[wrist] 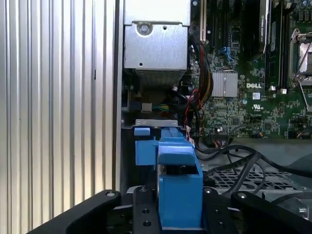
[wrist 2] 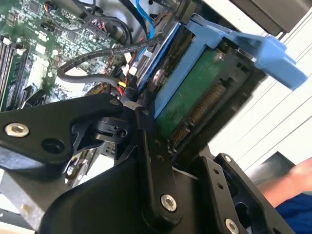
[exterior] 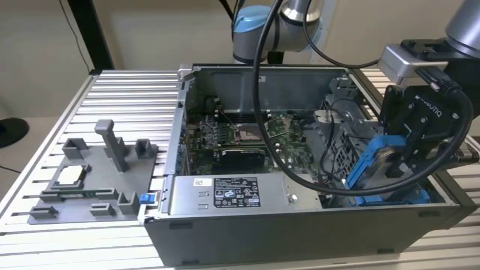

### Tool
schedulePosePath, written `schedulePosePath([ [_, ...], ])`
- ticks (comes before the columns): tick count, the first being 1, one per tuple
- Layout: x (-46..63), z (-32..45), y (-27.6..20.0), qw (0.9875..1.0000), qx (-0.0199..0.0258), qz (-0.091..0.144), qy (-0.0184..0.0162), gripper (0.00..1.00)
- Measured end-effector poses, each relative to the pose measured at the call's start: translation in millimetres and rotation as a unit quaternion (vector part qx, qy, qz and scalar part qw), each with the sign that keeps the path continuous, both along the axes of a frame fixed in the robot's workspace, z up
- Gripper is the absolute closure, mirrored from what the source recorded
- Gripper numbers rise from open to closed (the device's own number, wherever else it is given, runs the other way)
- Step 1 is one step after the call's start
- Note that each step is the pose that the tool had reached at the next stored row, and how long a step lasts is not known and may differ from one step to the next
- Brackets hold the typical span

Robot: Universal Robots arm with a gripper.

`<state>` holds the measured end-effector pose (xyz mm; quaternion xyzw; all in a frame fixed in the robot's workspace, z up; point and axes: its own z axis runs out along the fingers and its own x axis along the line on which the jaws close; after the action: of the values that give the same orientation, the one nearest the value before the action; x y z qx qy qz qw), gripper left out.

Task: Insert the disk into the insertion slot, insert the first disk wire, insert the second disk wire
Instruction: 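Insert the disk into the insertion slot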

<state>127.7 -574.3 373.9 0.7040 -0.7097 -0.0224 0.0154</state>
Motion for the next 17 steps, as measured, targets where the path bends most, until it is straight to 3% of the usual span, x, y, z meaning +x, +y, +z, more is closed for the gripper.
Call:
schedulePosePath([
  [10,0.0,1.3,0.0,1.0,0.0,0.0,0.0002,0.0],
  [15,0.0,16.7,0.0,1.0,0.0,0.0,0.0002,0.0],
  [17,0.0,18.7,0.6,1.0,0.0,0.0,0.0002,0.0],
])
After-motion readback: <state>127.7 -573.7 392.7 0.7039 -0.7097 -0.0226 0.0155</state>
